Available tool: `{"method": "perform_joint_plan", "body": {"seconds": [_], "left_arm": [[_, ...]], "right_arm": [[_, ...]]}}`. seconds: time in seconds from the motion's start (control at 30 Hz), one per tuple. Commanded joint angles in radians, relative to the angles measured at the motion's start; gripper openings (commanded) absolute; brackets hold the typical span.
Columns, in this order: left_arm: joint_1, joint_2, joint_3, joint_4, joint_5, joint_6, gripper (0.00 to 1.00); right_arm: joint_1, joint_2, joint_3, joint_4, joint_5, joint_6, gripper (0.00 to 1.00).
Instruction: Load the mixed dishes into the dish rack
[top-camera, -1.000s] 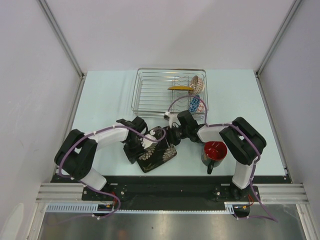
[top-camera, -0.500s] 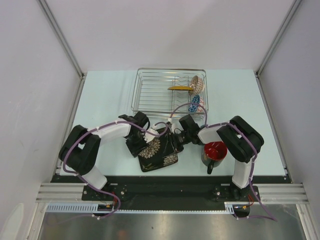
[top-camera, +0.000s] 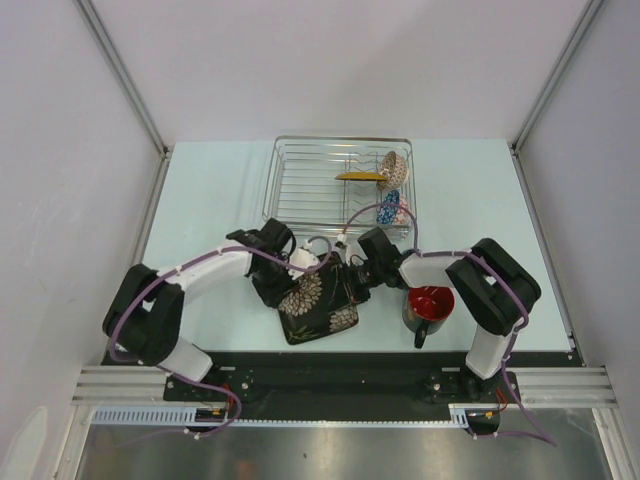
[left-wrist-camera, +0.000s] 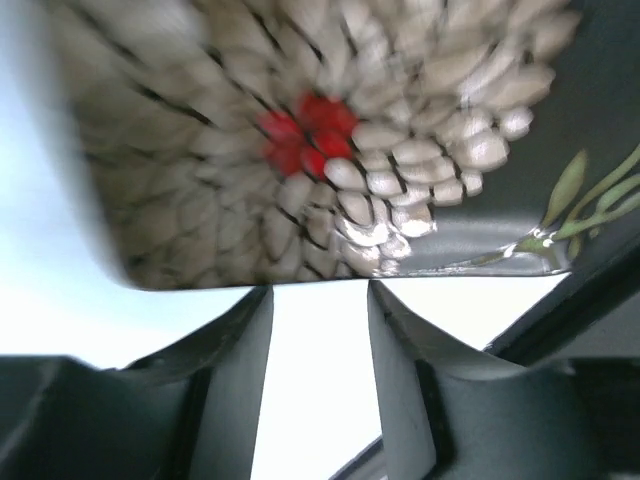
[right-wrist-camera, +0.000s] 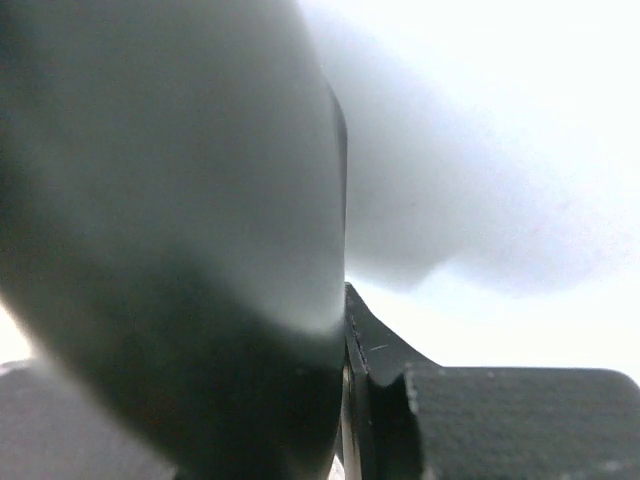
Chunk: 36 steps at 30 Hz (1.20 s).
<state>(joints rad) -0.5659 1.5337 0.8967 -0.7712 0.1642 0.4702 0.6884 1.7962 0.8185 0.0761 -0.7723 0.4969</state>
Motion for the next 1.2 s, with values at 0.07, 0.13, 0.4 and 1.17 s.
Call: {"method": "perform_joint_plan", "body": {"seconds": [0.07,0.13,0.4,1.17], "left_arm": [[0.101,-0.139,0.268,-0.008,0.053,0.041,0.55],[0.162,-0.167,0.349,-0.045,0.058,0.047,0.58],[0.446,-0.248,0.620,-0.051,0.203,0.015,0.66],[0.652,-0.285,0.295,0.027,0.390,-0.054,0.63]], "right_arm": [[0.023,-0.121,0.097,-0.168,0.159,-0.176,0.00],[0.023,-0.147,0.135,-0.249,0.214,-0.214,0.00],[0.010,-0.239,0.385,-0.512,0.525,-0.487,0.00],[-0.003,-0.278,0.679,-0.177,1.015,-1.352,0.00]]}}
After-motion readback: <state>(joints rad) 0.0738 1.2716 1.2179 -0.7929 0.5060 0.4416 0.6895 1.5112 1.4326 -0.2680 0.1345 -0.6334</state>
